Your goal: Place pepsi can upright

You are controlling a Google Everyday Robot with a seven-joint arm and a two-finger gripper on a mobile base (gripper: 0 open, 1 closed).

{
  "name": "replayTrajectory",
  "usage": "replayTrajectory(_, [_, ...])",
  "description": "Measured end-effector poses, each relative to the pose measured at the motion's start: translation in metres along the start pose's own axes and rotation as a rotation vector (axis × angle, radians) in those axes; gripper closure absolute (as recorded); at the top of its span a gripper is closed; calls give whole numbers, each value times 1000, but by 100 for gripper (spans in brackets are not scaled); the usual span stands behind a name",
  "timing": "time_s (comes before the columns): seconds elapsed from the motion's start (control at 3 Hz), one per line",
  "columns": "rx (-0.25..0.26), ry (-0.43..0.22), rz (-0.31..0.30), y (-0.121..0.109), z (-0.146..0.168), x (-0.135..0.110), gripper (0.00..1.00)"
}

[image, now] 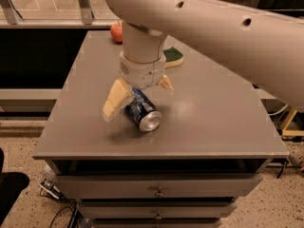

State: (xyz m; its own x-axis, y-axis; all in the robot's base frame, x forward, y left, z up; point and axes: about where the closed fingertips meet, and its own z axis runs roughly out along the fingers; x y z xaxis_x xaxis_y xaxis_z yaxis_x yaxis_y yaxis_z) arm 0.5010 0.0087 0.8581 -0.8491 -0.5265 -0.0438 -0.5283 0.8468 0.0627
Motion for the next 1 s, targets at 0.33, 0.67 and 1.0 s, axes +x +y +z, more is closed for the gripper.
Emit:
replayTrajectory(0.33, [-17, -12, -34, 2, 13, -1, 0])
replayTrajectory(0.67, [-13, -11, -43, 4, 23, -2, 19])
replayTrajectory(1.0, [-15, -8, -24, 2, 28, -4, 41])
